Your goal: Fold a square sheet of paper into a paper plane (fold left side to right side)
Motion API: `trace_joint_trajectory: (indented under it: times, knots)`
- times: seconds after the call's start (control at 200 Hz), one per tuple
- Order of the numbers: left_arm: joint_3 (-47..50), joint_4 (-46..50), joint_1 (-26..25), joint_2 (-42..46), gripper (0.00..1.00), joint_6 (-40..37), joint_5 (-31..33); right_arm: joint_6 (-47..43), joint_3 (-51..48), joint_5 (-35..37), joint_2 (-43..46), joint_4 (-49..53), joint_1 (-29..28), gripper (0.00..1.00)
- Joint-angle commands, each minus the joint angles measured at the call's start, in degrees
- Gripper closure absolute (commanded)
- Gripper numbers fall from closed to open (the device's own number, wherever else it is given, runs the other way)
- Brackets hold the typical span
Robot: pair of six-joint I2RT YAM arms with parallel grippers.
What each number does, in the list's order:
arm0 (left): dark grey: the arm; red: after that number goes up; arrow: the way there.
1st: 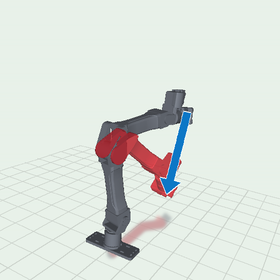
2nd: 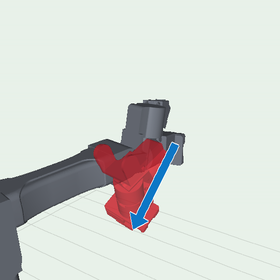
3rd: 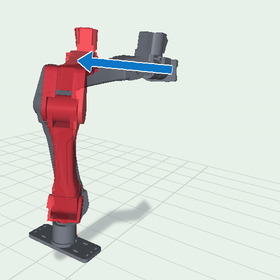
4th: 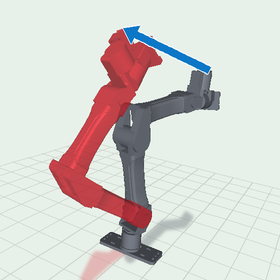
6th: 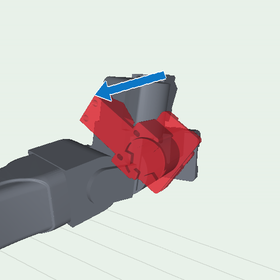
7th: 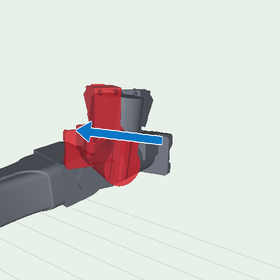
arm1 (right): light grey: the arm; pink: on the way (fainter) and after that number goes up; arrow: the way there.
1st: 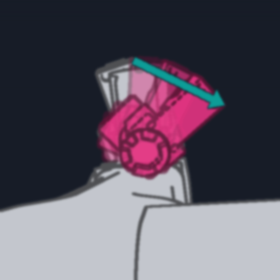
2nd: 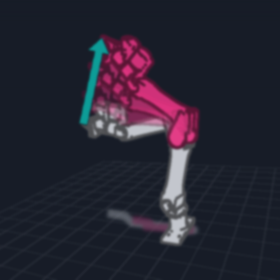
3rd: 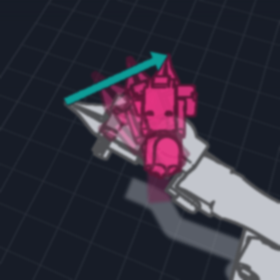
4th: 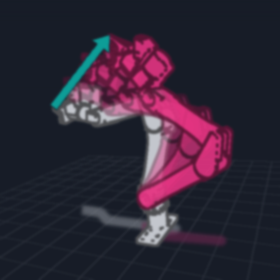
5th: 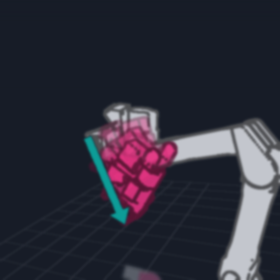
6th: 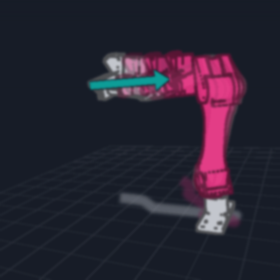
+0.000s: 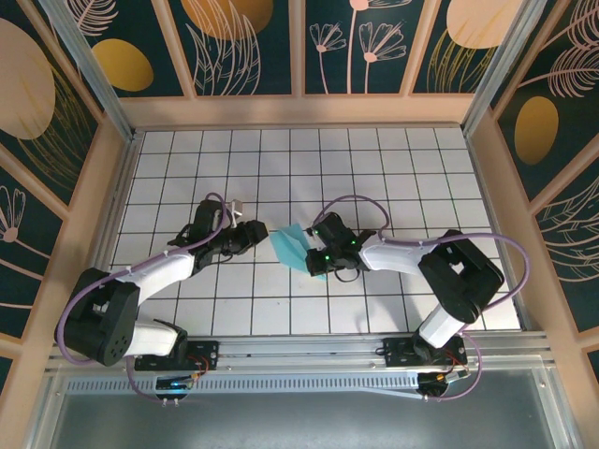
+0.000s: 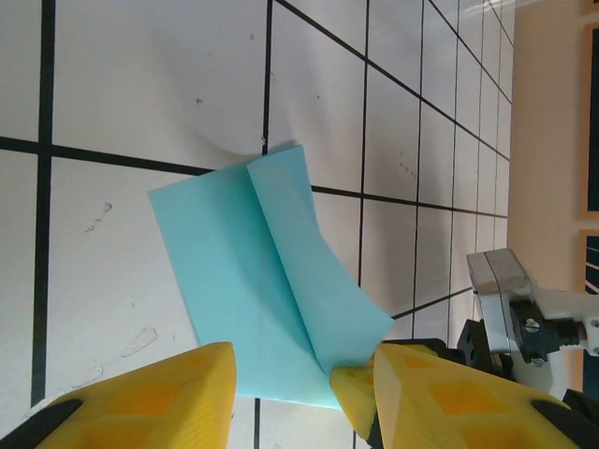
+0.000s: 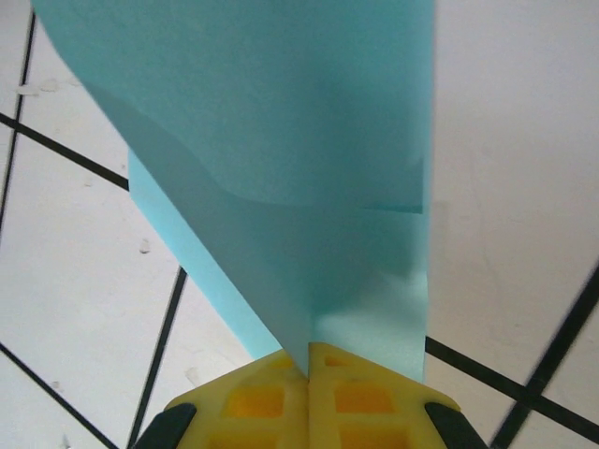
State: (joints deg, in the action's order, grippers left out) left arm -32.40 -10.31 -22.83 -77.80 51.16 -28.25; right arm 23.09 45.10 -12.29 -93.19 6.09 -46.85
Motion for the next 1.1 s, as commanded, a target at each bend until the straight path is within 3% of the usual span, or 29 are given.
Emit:
trace_joint_trajectory:
  times: [0.0,0.42,0.826,1.096]
  knots:
    - [0.78,-2.05,-0.51,-1.37,0.58,1.02,-1.83,0.90,0.34,-3.07,-1.97,-1.69,0.20,1.00]
    - [0.24,-8.18,-6.94,-8.39,0.61,5.61,0.70,3.60,0.82,-6.95,-4.40,-2.84,0.56,1.00]
    - [-1.43,-6.56,-7.10,-7.02,0.61,5.37,4.17,9.73,-4.12,-0.73,2.06,-2.64,3.25,1.00]
    - [-2.56,-6.98,-7.14,-8.19,0.61,5.30,2.93,20.44,-6.12,1.33,5.60,-2.45,3.43,1.00]
